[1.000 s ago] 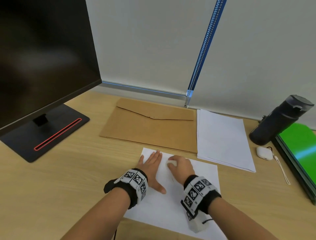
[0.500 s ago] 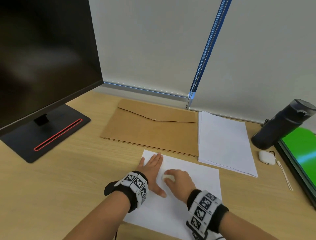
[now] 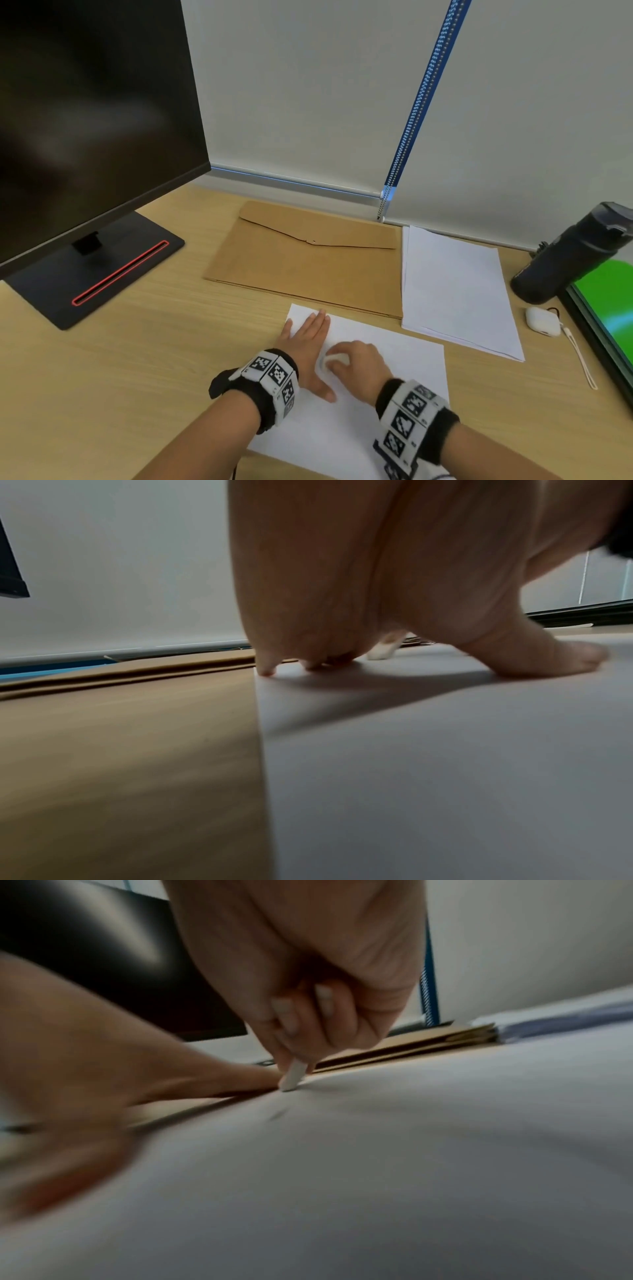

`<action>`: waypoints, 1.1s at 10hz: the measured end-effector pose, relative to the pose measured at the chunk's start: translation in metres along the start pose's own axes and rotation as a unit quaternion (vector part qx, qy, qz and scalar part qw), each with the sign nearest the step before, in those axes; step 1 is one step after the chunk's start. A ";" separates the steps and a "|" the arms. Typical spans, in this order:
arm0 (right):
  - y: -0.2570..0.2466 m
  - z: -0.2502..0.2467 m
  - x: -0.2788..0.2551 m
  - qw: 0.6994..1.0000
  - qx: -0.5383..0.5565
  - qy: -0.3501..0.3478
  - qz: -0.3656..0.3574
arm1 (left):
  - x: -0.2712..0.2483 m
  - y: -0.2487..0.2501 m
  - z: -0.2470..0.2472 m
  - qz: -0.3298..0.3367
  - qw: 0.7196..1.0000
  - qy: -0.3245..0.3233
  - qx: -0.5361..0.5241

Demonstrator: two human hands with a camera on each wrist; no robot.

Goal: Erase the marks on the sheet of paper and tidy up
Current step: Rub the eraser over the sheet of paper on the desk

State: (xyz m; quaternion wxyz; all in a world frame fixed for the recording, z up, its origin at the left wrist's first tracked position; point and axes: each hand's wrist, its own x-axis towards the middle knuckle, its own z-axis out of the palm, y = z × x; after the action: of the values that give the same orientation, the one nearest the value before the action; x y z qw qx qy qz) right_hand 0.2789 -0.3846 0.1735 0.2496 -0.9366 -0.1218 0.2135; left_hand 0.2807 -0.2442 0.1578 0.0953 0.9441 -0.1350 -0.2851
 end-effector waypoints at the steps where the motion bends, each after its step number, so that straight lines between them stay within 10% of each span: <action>1: 0.001 -0.020 0.030 0.997 0.013 0.068 0.041 | 0.000 0.000 0.000 -0.003 1.000 -0.002 0.008; 11: 0.002 -0.028 0.041 0.989 -0.136 0.039 -0.046 | -0.002 -0.001 -0.003 -0.009 1.000 -0.013 0.003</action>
State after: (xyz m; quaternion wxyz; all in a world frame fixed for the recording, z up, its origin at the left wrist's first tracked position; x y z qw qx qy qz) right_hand 0.3283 -0.3837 0.1801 0.1338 -0.9628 -0.1828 0.1470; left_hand 0.2808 -0.2420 0.1611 0.0882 0.9418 -0.1281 -0.2982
